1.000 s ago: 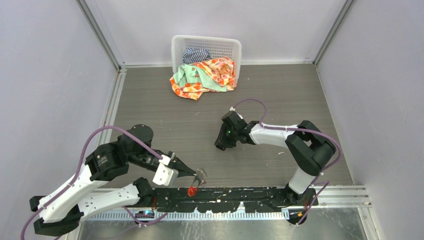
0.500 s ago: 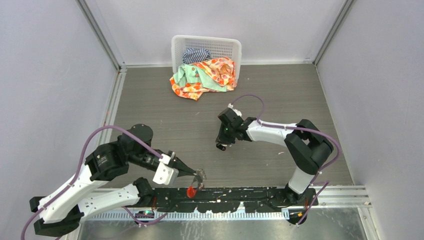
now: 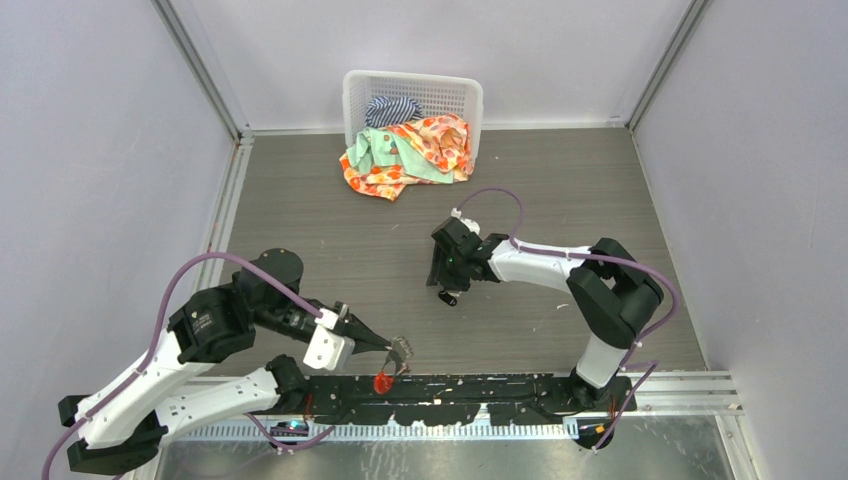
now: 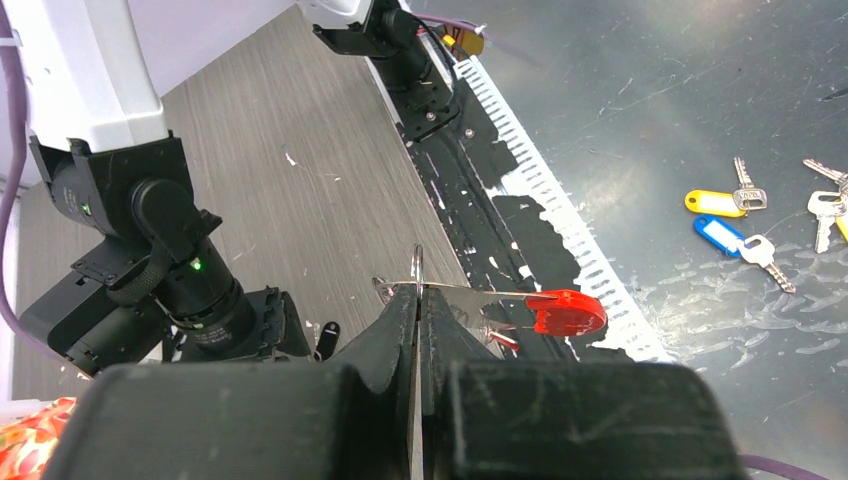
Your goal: Put the keys on the keyring
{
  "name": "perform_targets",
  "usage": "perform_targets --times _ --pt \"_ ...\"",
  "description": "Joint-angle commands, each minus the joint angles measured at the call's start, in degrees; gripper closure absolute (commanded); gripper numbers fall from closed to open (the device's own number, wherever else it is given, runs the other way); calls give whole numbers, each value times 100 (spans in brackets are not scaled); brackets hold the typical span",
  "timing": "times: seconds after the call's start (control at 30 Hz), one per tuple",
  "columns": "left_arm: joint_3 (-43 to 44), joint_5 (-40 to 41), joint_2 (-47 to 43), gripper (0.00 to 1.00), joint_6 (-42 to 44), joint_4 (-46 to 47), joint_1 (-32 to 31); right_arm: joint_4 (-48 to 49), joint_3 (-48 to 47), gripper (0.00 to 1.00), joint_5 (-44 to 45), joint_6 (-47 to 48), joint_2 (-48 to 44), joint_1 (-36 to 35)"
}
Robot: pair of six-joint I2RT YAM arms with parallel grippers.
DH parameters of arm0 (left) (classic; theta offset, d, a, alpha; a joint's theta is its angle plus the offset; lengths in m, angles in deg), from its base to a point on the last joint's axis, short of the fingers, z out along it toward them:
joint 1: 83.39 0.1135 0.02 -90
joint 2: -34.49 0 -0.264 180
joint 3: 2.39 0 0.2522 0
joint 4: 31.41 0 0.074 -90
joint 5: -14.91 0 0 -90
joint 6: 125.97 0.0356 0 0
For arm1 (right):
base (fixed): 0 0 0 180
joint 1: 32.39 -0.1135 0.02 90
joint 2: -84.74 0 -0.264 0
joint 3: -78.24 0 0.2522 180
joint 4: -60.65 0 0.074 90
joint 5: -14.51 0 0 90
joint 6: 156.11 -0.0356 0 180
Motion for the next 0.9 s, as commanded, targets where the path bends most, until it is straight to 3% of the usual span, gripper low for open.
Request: perform_targets --times 0.0,0.87 --pt "138 -179 -50 100 -27 254 32 -180 -189 49 268 93 -424 -65" --pt "139 -262 -43 100 -54 287 59 -5 190 56 128 -244 -151 -74"
